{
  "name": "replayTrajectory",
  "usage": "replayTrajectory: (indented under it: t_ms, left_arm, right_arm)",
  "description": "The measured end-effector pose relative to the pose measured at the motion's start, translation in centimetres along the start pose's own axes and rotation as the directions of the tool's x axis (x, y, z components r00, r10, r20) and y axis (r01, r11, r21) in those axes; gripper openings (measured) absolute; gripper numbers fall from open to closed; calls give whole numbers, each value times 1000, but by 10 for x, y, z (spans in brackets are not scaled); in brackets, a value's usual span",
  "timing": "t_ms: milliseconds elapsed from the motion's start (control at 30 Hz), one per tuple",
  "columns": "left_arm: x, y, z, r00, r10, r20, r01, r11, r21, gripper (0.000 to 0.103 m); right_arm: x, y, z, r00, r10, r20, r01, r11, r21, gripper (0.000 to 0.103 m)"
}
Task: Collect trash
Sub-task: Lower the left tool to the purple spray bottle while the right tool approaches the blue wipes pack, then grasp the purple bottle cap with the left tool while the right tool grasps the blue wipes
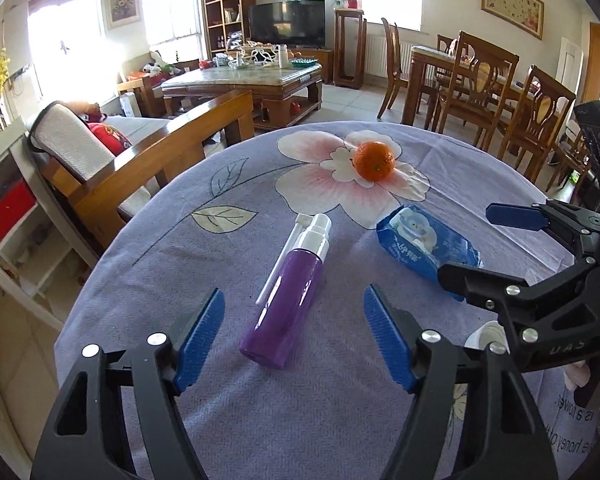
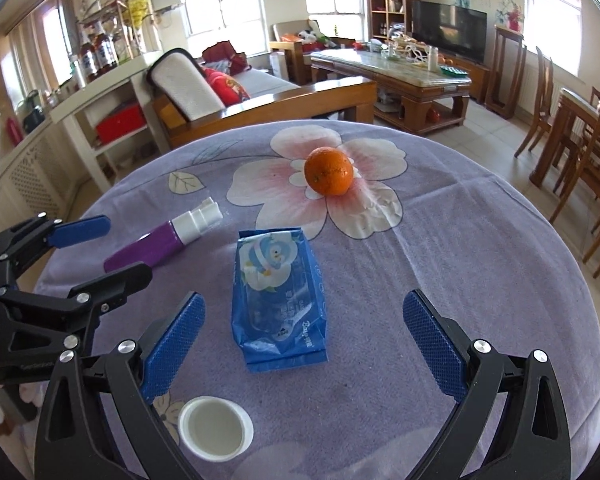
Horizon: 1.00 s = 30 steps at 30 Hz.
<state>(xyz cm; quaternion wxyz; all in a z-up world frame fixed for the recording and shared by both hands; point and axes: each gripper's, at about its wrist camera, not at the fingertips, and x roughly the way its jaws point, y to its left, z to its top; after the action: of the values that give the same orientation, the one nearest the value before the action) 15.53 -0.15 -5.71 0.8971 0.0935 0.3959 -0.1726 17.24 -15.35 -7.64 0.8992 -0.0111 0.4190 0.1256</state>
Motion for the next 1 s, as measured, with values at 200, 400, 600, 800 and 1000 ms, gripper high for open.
replayTrajectory:
  t_ms: [200,400,600,800,1000]
  left_arm:
    - [13,-3,1,998,-39,-43,39,999,-6,49]
    - [13,-5,0,999,-37,-33,37,999,-10,49]
    - [12,6,1,998,-62,-14,61,996,-69,28]
    - [11,9,4,995,-97,8,97,992,-84,25]
    - [2,10,2,996,-82,43,86,992,-88,25]
  right_arm:
    - [10,0,4,999,0,-33,0,1000,-13,90]
    - [15,-4,1,998,0,-58,-1,1000,-22,69]
    - [10,-11,-1,999,3,-36,-3,1000,-4,51]
    - [-3,-33,-4,995,99,18,-100,991,87,46]
    - [-19,-50,-6,986,143,89,-155,976,152,46]
